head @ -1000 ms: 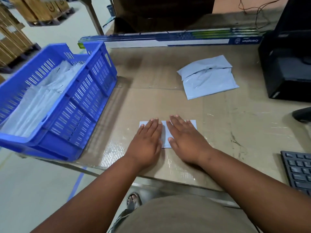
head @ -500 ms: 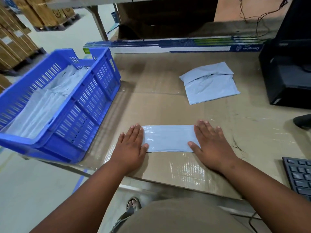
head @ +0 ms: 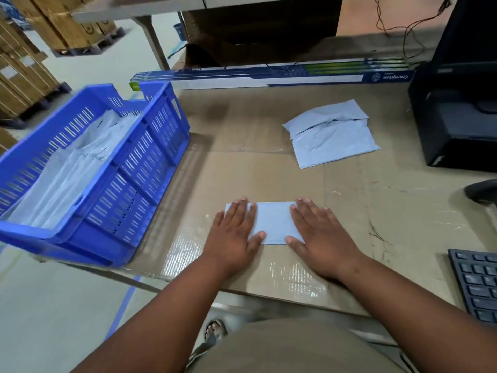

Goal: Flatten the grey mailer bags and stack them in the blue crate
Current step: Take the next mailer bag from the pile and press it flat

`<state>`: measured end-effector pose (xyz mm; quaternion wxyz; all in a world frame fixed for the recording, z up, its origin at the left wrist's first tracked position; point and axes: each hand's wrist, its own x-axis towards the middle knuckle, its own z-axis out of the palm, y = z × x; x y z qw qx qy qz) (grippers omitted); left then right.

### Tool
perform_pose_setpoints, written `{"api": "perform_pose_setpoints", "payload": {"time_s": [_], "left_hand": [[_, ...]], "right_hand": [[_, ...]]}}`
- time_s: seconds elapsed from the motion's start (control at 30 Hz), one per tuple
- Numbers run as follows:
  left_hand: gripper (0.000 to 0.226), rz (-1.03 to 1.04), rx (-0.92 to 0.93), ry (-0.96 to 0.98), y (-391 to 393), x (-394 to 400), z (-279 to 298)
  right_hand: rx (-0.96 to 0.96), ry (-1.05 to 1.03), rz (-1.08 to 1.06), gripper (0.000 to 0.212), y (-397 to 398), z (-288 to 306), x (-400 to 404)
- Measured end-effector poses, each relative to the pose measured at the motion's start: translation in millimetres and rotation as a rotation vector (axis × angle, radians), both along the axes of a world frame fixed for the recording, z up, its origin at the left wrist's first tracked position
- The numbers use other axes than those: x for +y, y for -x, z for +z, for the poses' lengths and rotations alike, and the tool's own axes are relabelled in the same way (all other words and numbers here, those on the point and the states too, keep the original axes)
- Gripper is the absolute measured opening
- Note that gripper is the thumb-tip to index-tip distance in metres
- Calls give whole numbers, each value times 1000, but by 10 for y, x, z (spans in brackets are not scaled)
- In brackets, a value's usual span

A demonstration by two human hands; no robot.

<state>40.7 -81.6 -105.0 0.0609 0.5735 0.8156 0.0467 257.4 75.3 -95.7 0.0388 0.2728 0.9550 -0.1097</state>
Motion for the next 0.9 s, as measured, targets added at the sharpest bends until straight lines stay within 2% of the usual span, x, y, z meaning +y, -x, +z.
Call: {"api": "perform_pose_setpoints", "payload": {"time_s": [0.17, 0.27, 0.33, 0.4, 0.53, 0.6, 0.7, 0.83, 0.9], "left_hand": [[88, 18, -23, 133, 252, 48, 182], [92, -6, -30, 170, 248, 306, 483], [102, 1, -76, 211, 160, 495, 659], [105, 2, 8, 294, 54, 678, 769], [73, 12, 174, 466, -38, 927, 875], [68, -2, 191, 477, -28, 941, 896], [60, -10, 162, 463, -3, 897, 965], [32, 38, 75, 355, 66, 770, 1198], [32, 76, 14, 326, 124, 689, 1354]], "right_hand": [[-40, 41, -6, 92, -58, 143, 156], [2, 56, -14, 85, 128, 322, 220], [-6, 31, 11, 87, 284, 430, 256], [-53, 2, 5, 87, 424, 521, 277], [-105, 21, -11, 67, 562, 603, 325], [-110, 52, 0, 65, 572, 601, 342], [-69, 111, 17, 60, 593, 643, 365], [-9, 183, 40, 48, 690, 808, 396], [1, 200, 61, 48, 780, 934, 390]]}}
